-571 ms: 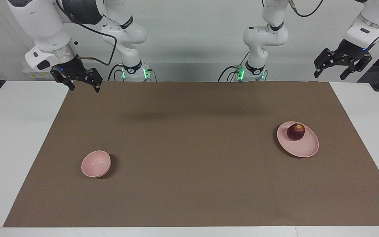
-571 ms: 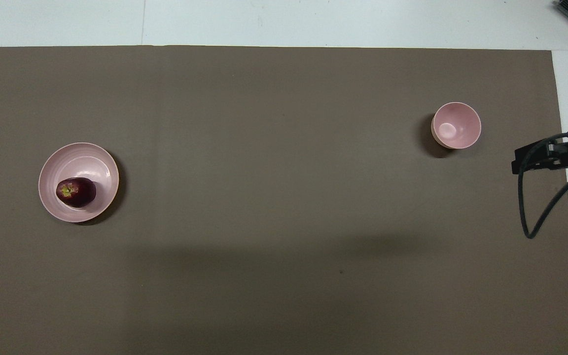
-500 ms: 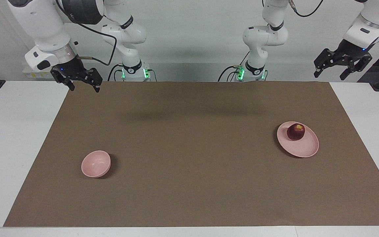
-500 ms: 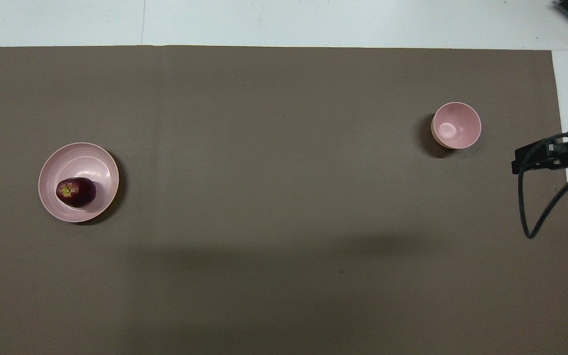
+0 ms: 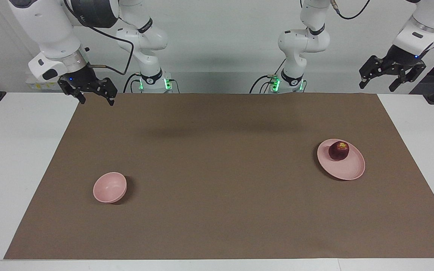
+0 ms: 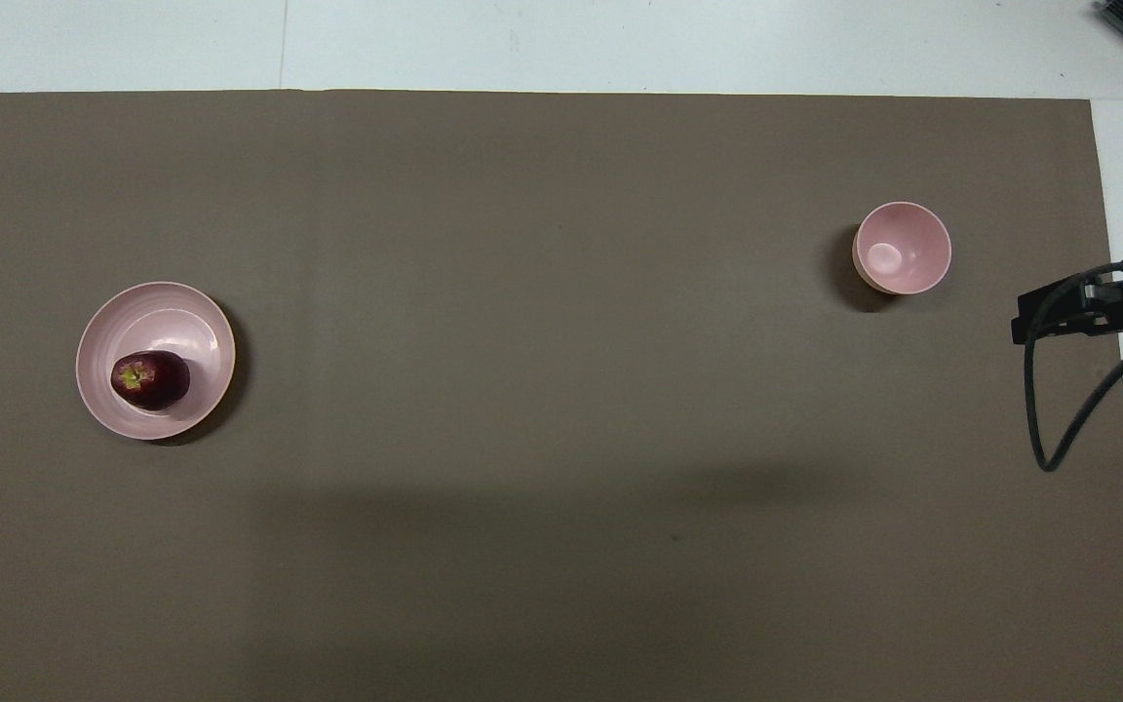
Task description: Move apple from plate to bowl
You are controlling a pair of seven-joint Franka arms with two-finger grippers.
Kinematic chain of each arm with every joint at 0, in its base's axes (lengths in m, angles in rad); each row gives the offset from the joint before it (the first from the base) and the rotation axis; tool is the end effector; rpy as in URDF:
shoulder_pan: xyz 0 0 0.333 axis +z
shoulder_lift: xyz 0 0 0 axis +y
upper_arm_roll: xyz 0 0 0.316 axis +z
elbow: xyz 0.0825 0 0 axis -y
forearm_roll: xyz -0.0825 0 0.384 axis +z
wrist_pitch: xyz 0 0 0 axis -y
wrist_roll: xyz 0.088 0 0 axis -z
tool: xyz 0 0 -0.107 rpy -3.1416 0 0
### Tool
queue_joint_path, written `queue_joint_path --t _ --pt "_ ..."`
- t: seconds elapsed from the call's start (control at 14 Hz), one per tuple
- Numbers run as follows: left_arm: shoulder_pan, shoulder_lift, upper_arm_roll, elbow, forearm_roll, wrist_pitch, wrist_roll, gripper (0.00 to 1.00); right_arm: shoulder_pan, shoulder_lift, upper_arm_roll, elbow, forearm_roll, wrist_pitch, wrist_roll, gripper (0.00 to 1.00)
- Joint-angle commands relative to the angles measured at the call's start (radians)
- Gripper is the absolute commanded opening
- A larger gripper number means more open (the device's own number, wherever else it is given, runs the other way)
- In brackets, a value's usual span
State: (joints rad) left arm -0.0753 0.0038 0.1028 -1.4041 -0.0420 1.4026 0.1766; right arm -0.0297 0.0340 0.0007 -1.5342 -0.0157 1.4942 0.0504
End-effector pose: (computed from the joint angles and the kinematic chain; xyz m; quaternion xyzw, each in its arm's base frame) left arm 0.5366 0.0096 0.6850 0.9967 -0.0779 -0.0005 0.0207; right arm 0.5565 -0.0179 0.6163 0.9985 -0.0400 -0.0369 0.0082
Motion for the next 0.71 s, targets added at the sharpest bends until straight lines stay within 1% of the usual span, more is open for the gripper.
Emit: queue_joint_path --t 0.0,0.64 --pt "-0.020 -0.007 0.012 0.002 0.002 0.003 -0.012 1.00 -0.006 0.009 0.002 0.017 0.019 -0.012 0.002 1.00" --pt "-0.020 -0.008 0.006 0.001 -0.009 0.006 -0.012 1.00 -0.006 0.009 0.002 0.017 0.017 -0.012 0.002 1.00"
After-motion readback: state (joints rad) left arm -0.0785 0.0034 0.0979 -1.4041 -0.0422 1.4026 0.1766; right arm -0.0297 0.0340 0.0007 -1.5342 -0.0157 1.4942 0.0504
